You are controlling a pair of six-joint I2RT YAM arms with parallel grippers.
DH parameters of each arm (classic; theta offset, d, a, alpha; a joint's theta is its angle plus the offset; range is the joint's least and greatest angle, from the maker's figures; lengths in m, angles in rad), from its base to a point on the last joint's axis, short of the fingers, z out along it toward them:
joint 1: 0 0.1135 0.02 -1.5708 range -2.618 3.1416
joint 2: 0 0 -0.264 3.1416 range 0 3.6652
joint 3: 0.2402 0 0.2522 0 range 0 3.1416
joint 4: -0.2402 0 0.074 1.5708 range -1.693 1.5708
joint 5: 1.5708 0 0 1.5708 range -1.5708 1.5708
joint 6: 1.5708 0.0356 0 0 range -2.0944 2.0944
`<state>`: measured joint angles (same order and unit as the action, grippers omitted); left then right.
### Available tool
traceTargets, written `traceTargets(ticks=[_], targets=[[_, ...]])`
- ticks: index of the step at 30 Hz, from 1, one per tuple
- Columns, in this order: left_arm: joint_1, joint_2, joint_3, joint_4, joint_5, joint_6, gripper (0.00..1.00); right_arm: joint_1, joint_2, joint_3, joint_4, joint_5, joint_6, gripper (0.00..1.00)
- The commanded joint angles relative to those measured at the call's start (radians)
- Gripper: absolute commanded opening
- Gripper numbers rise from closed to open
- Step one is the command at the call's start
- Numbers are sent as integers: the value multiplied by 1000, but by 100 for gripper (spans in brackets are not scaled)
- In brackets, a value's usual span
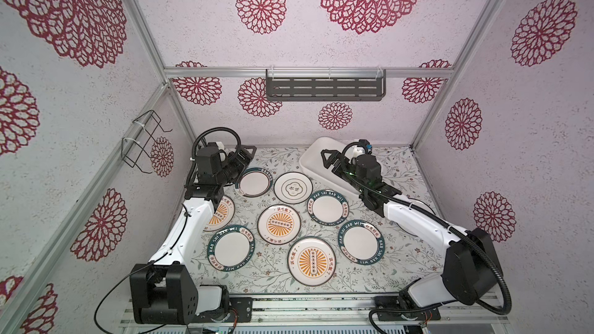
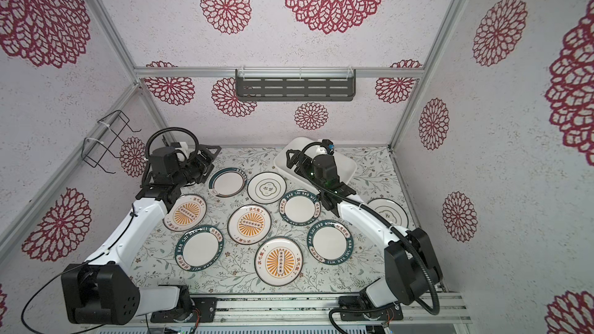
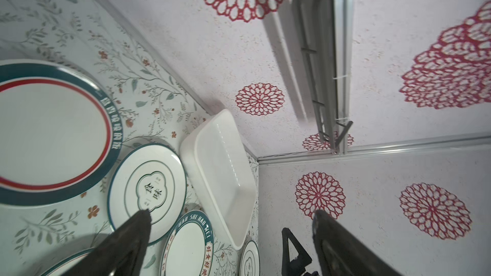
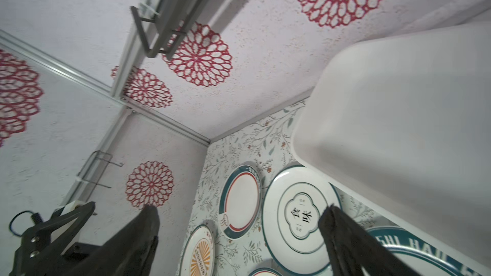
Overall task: Place the plates into the plastic bin on the countertop
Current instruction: Pick up the plate from the top-left of the table.
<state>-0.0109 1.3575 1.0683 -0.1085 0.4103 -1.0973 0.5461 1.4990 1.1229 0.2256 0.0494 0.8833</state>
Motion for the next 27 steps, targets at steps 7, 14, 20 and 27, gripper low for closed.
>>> traceTargets(ticks=[7,14,20,27], targets=[[42,161,-39,-51,14,-91,97,-42,57,142,-308,57,-124,99],[27,178,-113,-41,-68,-210,98,-191,-1,119,-285,-151,-174,99],[-6,173,-168,-21,-127,-252,99,-321,-84,-1,-167,-407,-168,99],[-30,153,-297,117,-213,-391,99,-363,-112,-24,-207,-491,-259,99]])
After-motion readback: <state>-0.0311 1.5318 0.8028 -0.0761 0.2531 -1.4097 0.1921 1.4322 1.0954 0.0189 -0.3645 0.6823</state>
